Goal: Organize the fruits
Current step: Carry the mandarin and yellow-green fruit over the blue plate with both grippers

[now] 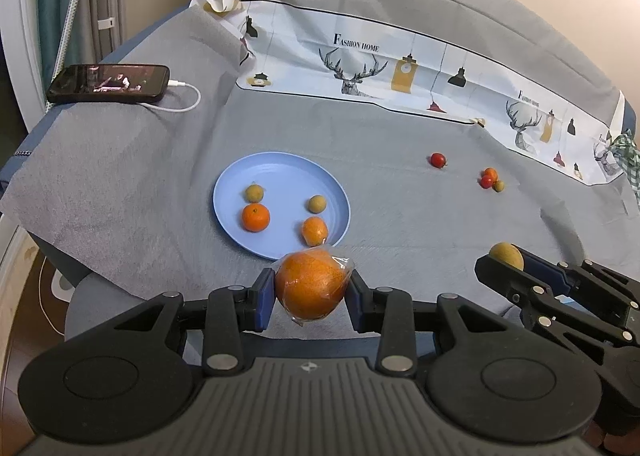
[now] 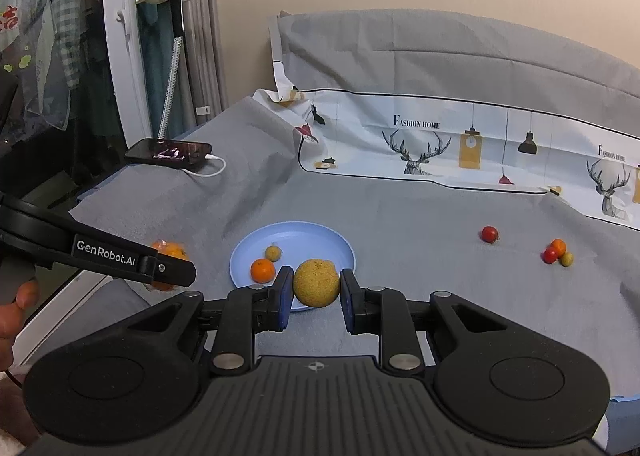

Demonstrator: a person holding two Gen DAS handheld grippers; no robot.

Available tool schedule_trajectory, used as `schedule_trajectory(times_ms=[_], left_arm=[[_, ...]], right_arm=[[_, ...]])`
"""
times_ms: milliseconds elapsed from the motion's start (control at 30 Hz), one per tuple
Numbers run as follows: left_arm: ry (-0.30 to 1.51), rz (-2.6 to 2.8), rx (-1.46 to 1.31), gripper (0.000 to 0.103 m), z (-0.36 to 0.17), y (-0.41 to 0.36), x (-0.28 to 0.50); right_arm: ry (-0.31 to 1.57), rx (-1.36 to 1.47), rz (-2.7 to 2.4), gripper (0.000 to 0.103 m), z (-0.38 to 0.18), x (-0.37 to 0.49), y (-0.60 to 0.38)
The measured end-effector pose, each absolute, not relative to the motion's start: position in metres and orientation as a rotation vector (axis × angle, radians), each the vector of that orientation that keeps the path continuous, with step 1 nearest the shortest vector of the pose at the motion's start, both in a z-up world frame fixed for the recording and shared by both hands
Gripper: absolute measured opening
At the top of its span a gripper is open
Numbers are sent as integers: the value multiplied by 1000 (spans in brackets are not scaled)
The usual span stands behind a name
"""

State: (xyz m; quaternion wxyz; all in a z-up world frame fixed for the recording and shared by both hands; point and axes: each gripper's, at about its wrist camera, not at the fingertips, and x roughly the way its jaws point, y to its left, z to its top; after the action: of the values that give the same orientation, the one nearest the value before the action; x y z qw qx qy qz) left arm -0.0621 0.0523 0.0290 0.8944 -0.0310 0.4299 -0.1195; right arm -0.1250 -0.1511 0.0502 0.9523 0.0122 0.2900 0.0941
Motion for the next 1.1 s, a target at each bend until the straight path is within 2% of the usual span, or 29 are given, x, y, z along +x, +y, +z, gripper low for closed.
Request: schedule_trajectory(times_ms=[567,1100], left_arm=[[918,-209,-73,41,16,58,-23],[982,-163,-40,41,-21,49,66]], right_arm=[[657,15,196,26,32,-96,-144],[796,41,238,26,-13,-9,-133]])
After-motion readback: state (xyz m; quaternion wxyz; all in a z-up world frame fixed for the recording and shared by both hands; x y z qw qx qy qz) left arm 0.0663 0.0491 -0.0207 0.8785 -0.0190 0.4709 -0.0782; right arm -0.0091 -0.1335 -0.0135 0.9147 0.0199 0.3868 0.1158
